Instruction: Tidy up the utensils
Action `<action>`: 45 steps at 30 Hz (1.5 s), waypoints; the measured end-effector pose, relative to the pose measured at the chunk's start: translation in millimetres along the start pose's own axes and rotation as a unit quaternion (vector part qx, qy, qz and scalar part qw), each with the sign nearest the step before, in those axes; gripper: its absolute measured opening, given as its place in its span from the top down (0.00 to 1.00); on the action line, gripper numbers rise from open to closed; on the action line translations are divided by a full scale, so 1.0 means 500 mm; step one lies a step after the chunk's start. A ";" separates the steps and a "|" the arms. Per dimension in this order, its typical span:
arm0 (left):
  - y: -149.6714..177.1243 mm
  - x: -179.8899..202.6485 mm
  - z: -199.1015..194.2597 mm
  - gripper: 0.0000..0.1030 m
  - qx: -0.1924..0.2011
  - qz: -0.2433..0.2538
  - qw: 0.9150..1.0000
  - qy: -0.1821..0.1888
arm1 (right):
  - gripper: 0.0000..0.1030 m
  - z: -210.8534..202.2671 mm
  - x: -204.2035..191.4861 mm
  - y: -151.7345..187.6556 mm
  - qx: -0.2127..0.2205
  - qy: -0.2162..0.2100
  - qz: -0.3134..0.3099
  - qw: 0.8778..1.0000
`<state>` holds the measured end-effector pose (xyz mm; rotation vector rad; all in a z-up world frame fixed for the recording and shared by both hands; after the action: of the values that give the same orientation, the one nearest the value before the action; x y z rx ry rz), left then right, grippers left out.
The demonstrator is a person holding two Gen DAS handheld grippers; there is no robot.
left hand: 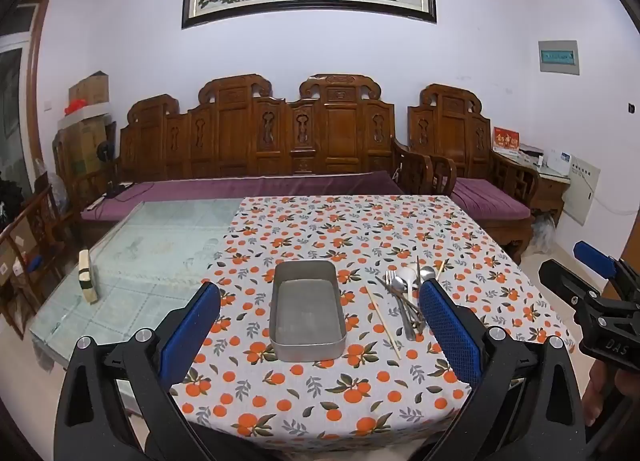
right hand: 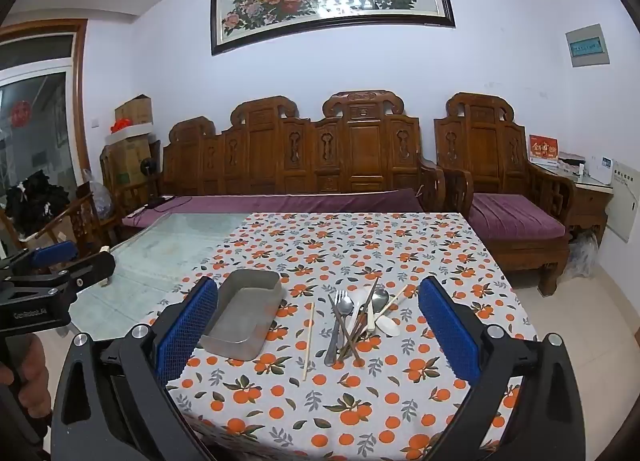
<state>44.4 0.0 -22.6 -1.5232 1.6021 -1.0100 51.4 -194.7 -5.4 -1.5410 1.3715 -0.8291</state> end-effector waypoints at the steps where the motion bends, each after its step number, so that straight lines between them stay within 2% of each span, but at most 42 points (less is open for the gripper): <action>1: 0.000 0.000 0.000 0.06 0.000 0.000 1.000 0.000 | 0.03 0.000 0.000 0.000 0.000 0.000 -0.001 1.000; 45: -0.001 0.014 -0.002 0.06 0.002 0.000 1.000 0.002 | 0.03 -0.003 0.004 -0.002 0.000 -0.001 0.004 1.000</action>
<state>43.1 -7.0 -21.5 -1.5188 1.6012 -1.0159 50.5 -196.8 -4.1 -1.5350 1.3739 -0.8224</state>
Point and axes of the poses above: each gripper's, at about its wrist camera, not at the fingertips, and z roughly the way its jaws point, x to its right, y to its underside, the point moved 5 cm from there along z, roughly the way its jaws point, and after that the axes turned 4 degrees about y, right-handed, at the moved point
